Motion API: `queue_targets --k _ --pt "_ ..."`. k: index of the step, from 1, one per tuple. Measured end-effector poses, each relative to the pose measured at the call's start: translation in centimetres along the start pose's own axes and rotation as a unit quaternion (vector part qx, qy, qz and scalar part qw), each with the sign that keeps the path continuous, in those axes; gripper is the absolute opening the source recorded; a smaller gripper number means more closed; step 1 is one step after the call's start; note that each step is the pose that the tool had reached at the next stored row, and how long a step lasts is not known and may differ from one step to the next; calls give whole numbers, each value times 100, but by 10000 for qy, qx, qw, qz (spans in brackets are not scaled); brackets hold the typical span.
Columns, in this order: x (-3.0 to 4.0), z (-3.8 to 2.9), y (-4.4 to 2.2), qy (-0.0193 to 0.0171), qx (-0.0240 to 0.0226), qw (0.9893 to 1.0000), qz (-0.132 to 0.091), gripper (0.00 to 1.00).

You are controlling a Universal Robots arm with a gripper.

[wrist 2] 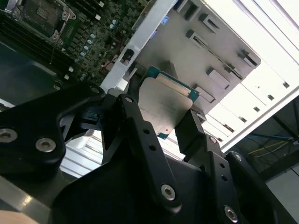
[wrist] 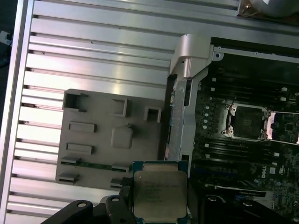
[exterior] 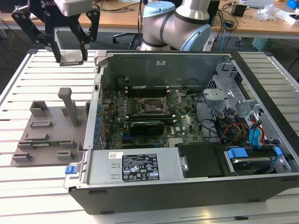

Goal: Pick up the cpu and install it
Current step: 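Place the cpu into insertion slot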

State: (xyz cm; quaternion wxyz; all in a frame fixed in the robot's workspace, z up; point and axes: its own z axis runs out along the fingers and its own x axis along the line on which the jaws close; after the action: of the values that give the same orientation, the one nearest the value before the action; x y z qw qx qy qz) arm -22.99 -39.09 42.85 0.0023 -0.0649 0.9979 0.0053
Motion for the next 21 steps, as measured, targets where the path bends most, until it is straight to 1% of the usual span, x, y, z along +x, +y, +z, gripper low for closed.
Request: queue_targets --k 2,5,8,9,10,14,16,20,21 --pt "-79 4 -7 2 0 10000 1 55" --pt "-160 6 -15 5 0 10000 1 55" --pt "-222 8 -23 5 -1 10000 1 55" --pt "-260 9 -27 6 -1 10000 1 55" --pt "-355 10 -38 8 -1 10000 0 55" --pt "-460 13 -50 10 -1 10000 1 55" --pt "-546 17 -57 15 -2 10000 0 55" --pt "-666 23 -67 23 -3 10000 1 55" --pt "-718 25 -72 28 -4 10000 0 55"
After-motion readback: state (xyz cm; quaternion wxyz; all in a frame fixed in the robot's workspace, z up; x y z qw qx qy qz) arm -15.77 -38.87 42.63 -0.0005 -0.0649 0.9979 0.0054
